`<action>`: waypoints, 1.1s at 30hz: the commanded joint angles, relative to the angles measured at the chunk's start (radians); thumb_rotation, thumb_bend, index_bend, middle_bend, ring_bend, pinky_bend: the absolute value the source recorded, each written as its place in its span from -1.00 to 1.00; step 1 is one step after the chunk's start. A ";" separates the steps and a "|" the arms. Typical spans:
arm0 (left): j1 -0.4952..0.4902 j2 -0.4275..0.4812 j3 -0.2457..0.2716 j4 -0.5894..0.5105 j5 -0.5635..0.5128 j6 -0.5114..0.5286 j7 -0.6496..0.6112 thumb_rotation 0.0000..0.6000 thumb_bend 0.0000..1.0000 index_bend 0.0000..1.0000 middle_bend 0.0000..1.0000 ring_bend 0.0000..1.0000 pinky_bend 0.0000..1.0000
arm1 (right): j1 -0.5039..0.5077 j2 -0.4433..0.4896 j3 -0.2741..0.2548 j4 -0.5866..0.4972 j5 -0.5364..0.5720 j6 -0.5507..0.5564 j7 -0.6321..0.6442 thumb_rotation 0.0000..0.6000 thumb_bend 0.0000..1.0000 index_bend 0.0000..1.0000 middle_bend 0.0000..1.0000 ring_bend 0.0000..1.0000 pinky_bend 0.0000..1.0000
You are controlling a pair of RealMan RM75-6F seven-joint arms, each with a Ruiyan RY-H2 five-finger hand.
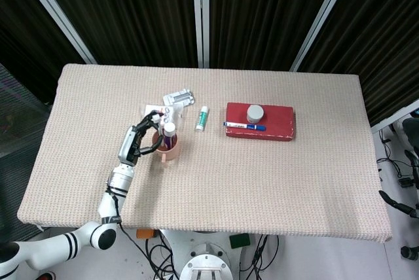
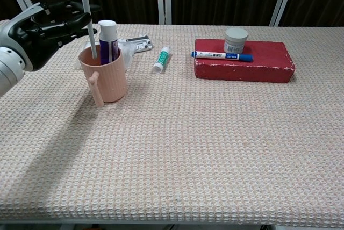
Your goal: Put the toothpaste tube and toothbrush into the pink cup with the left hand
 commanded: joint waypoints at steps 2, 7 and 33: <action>0.003 -0.013 0.005 0.018 0.019 0.009 -0.015 1.00 -0.26 0.05 -0.55 -0.85 -0.63 | 0.000 0.002 0.001 -0.005 0.002 0.000 -0.006 0.92 -0.33 -1.00 -1.00 -1.00 -1.00; 0.005 -0.019 0.004 0.033 0.030 0.013 -0.030 1.00 -0.27 -0.11 -0.55 -0.85 -0.63 | -0.002 0.005 0.001 -0.010 0.004 0.001 -0.008 0.91 -0.33 -1.00 -1.00 -1.00 -1.00; 0.197 0.397 0.116 -0.083 0.217 0.264 0.527 0.34 -0.37 -0.59 -0.61 -0.73 -0.61 | -0.015 -0.009 0.000 0.016 -0.007 0.032 -0.002 0.91 -0.35 -1.00 -1.00 -1.00 -1.00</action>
